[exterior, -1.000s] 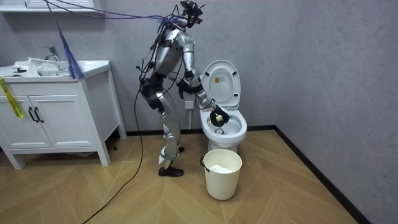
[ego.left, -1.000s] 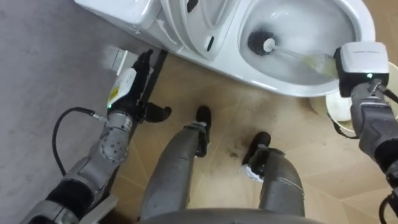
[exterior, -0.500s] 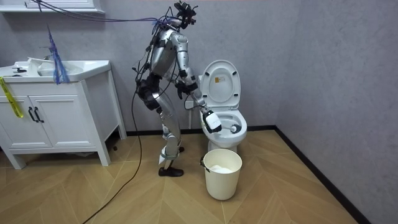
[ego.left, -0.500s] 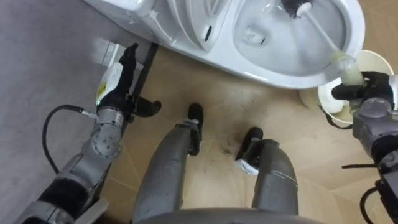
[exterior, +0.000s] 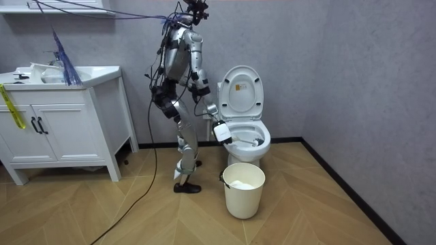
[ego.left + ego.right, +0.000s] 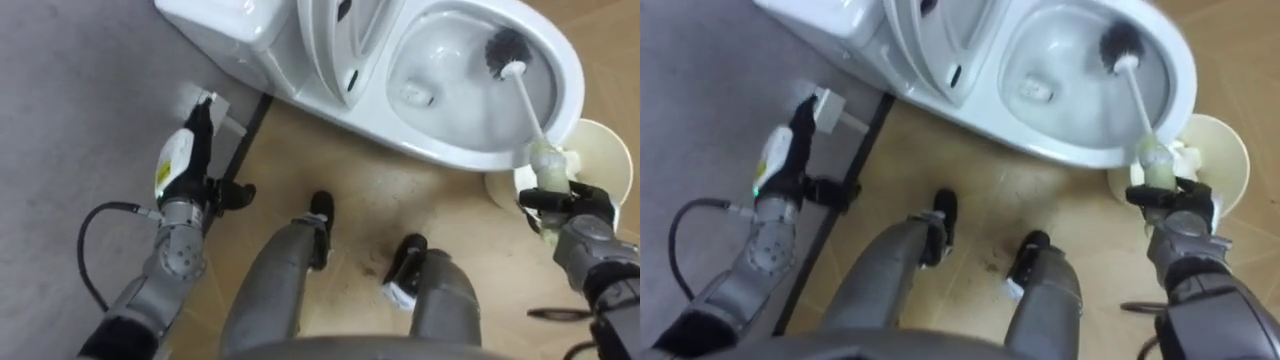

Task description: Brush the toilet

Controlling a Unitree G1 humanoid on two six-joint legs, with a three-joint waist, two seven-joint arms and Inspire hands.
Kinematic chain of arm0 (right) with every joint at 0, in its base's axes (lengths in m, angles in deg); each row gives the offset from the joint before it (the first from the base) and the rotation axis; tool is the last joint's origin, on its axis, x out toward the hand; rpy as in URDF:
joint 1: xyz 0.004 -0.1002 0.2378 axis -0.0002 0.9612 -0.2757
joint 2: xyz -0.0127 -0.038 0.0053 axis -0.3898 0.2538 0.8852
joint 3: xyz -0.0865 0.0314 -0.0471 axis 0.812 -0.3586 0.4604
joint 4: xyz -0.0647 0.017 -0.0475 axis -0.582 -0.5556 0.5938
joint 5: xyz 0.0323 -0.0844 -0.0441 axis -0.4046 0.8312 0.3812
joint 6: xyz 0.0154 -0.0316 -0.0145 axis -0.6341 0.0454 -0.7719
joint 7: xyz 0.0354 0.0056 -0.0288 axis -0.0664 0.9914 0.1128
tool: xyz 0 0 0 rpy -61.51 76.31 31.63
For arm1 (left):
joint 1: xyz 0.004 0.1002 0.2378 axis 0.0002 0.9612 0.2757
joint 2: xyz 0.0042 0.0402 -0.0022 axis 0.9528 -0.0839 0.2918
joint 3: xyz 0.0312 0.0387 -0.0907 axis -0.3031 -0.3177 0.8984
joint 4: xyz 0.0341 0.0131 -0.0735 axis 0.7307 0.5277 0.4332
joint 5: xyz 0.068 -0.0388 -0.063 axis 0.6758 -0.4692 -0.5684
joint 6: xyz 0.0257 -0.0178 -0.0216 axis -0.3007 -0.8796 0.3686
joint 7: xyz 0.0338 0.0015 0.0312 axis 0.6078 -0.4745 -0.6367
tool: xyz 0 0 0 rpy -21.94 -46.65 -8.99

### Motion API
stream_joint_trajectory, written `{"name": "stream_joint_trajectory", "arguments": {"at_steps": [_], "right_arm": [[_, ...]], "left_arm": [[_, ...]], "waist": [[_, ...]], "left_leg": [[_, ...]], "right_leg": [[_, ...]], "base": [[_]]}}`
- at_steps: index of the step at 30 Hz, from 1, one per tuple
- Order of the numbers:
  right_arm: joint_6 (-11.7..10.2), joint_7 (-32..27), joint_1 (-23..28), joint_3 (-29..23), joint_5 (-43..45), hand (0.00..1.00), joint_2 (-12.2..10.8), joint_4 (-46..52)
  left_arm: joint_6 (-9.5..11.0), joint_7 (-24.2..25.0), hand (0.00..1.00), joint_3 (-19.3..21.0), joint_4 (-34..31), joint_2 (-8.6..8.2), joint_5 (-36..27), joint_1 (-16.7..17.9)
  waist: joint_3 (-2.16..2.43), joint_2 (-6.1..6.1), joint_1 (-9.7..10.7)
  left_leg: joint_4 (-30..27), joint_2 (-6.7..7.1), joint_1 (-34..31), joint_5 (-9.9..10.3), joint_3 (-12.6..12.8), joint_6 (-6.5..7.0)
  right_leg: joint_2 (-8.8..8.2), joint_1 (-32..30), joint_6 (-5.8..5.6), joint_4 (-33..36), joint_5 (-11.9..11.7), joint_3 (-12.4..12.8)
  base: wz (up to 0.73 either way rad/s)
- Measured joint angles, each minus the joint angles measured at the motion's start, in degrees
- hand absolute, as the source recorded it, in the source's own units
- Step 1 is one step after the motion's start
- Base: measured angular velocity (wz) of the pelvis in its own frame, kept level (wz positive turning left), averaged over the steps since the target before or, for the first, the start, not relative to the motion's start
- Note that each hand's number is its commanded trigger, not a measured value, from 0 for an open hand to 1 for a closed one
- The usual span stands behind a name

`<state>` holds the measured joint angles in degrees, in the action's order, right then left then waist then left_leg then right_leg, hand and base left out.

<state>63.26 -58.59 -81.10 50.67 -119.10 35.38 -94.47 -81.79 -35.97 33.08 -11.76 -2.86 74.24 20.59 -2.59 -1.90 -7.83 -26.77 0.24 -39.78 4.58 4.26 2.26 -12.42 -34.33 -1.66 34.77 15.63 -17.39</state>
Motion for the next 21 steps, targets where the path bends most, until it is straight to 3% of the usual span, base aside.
{"name": "stream_joint_trajectory", "arguments": {"at_steps": [3, 5, 9, 11, 15, 17, 21], "right_arm": [[-0.1, 0.5, 2.0, -0.9, -0.2, 1.0, -2.2, -0.6], [-0.4, 0.6, 3.5, -1.1, -0.2, 1.0, -3.8, -1.4], [-1.3, 1.1, 8.1, -3.1, 4.1, 1.0, -5.4, -0.9], [-1.4, 1.0, 11.2, -3.2, 9.9, 1.0, -6.1, 0.1], [-3.1, 0.9, 15.8, -3.8, 16.1, 1.0, -7.5, 0.5], [-3.1, 0.9, 18.1, -5.0, 18.8, 1.0, -7.9, 2.1], [-3.2, 0.2, 22.8, -8.1, 27.1, 1.0, -8.8, 8.9]], "left_arm": [[1.1, -1.4, 0.0, 0.4, 1.2, -0.17, 0.0, 0.2], [1.7, -1.7, 0.0, 0.4, 3.4, -0.31, 0.0, 0.5], [2.0, -1.8, 0.0, 1.8, 6.3, -0.32, 1.1, 4.7], [2.7, -1.8, 0.0, 2.7, 10.2, -0.29, 0.9, 8.5], [4.6, -1.7, 0.0, 4.5, 17.2, -0.45, -0.2, 12.8], [4.8, -1.6, 0.0, 5.6, 21.3, -0.8, -1.9, 13.6], [4.7, -0.8, 0.0, 10.2, 25.8, -2.05, -3.9, 16.9]], "waist": [[0.08, -0.06, 0.7], [0.41, -0.43, 1.7], [0.97, -0.33, 3.1], [1.81, 0.33, 3.6], [2.64, 1.5, 4.8], [2.77, 1.95, 4.9], [2.57, 2.57, 5.2]], "left_leg": [[1.5, 0.13, 3.5, 0.2, 0.2, -0.23], [2.4, 0.17, 6.0, 0.3, -0.4, -0.46], [6.0, 0.14, 12.5, 0.5, -0.2, -0.81], [8.8, 0.15, 16.6, 0.5, 0.3, -1.05], [12.3, 0.12, 23.3, 0.8, 0.6, -1.6], [13.4, 0.12, 26.1, 1.2, 0.7, -1.89], [13.6, -0.52, 29.9, 2.9, 1.8, -2.41]], "right_leg": [[0.19, 3.5, -0.15, -1.5, 0.1, -0.2], [0.47, 6.6, -0.27, -3.1, 0.1, -1.0], [1.32, 13.3, -0.77, -7.5, -0.3, -1.3], [1.91, 17.0, -1.04, -10.5, -0.8, -0.9], [2.96, 23.6, -1.46, -15.6, -1.5, -0.5], [3.33, 26.4, -1.64, -17.4, -1.6, -0.4], [4.33, 30.6, -1.65, -19.5, -1.7, 0.8]], "base": [[0.03], [0.1], [-0.04], [-0.16], [-0.12], [-0.06], [-0.18]]}}
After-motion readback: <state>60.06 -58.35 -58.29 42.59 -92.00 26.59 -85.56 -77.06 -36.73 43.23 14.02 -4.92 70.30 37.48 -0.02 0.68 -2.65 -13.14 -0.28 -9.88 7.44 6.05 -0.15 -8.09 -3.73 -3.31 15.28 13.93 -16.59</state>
